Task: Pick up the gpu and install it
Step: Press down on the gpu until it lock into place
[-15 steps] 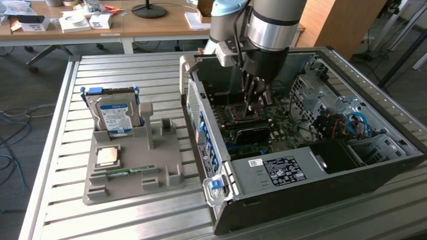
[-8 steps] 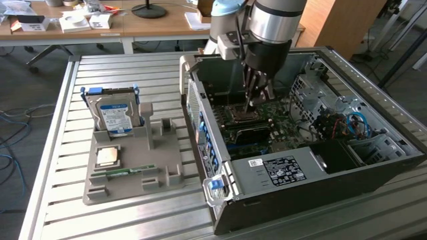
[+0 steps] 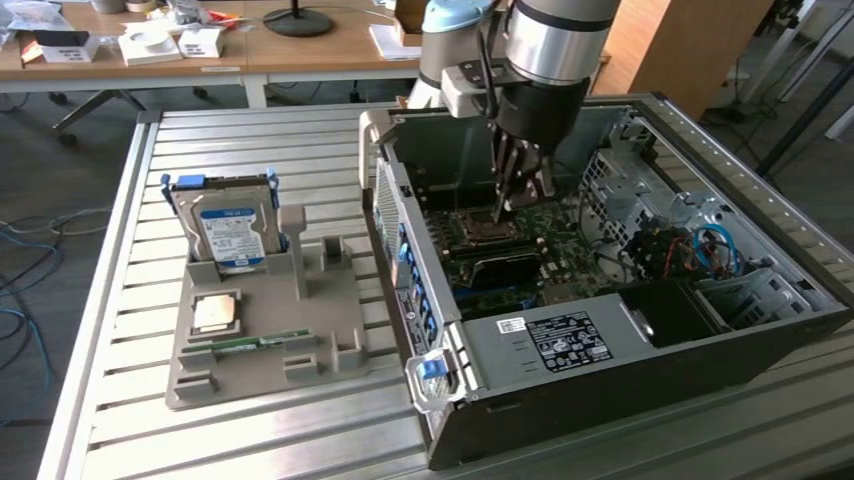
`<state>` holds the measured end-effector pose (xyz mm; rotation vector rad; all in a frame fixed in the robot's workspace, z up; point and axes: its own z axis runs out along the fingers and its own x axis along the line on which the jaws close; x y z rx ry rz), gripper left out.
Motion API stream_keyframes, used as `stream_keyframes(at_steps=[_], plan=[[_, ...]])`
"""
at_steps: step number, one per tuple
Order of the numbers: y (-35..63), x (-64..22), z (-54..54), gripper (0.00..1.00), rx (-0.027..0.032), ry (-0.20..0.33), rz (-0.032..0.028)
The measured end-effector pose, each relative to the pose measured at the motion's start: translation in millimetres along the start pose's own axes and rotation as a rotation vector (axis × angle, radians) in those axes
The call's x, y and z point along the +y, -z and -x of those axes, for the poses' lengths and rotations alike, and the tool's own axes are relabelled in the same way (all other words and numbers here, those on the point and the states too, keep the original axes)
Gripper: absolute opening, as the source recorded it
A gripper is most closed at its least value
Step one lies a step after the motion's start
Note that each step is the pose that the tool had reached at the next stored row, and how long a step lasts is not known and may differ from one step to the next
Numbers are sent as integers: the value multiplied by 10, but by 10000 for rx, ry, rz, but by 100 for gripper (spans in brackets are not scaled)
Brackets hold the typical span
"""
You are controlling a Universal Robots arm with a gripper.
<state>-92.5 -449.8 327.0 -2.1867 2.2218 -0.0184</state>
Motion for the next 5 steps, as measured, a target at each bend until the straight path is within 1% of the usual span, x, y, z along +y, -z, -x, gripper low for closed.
stream_keyframes(at_steps=[5], plan=[[0,-3,1,11,-1,0,0]])
